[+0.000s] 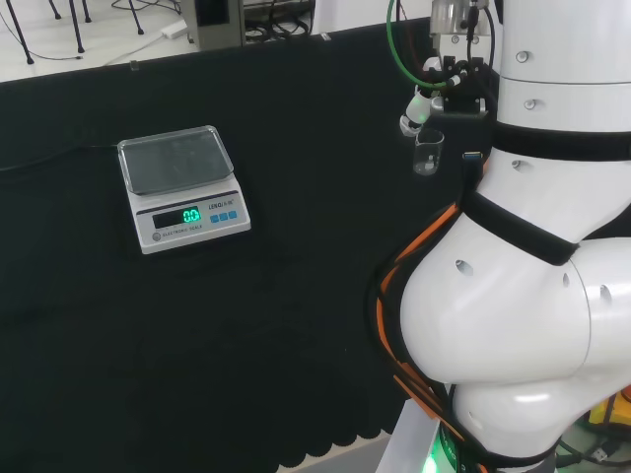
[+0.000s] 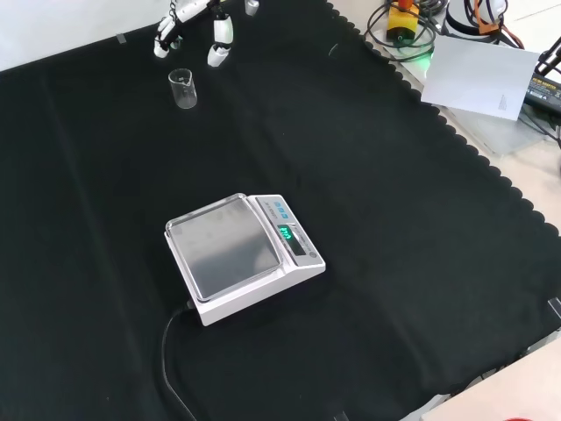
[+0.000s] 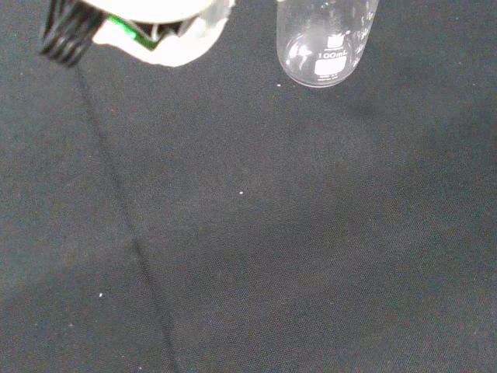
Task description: Pick up the beaker.
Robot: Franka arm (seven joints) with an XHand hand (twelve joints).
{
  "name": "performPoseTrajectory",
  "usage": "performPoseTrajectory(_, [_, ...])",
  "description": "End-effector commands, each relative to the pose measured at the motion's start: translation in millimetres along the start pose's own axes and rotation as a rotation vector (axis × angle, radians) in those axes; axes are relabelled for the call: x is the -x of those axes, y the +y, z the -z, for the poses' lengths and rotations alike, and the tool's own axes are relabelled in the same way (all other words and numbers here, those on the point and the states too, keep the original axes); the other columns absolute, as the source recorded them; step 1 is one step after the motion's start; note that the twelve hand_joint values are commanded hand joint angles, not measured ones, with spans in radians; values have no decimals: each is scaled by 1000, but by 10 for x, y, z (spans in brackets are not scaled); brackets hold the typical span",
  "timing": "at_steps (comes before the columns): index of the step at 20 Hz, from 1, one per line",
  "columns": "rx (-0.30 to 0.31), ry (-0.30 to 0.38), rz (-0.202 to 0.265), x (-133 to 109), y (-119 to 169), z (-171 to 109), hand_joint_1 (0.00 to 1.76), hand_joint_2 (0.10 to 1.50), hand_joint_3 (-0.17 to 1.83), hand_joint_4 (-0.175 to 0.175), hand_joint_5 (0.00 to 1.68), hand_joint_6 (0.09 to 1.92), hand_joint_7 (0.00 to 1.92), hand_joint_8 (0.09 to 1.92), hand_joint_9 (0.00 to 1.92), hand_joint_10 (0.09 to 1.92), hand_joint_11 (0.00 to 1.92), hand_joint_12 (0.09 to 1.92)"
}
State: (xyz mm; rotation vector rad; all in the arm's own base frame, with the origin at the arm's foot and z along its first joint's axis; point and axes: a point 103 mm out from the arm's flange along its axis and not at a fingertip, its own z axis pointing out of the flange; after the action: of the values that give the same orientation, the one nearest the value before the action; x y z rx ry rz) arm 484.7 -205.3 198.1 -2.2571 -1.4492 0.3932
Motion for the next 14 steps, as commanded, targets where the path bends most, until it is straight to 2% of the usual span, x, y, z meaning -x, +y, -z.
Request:
performPoseTrajectory(1, [-50,22,22,32,114,-110,950,553,730,38,310,87,120,624,399,768,261,1394])
performPoseTrajectory(14, [-127,-29,1,14,372,-293,958,531,749,36,287,87,89,614,353,775,250,1392])
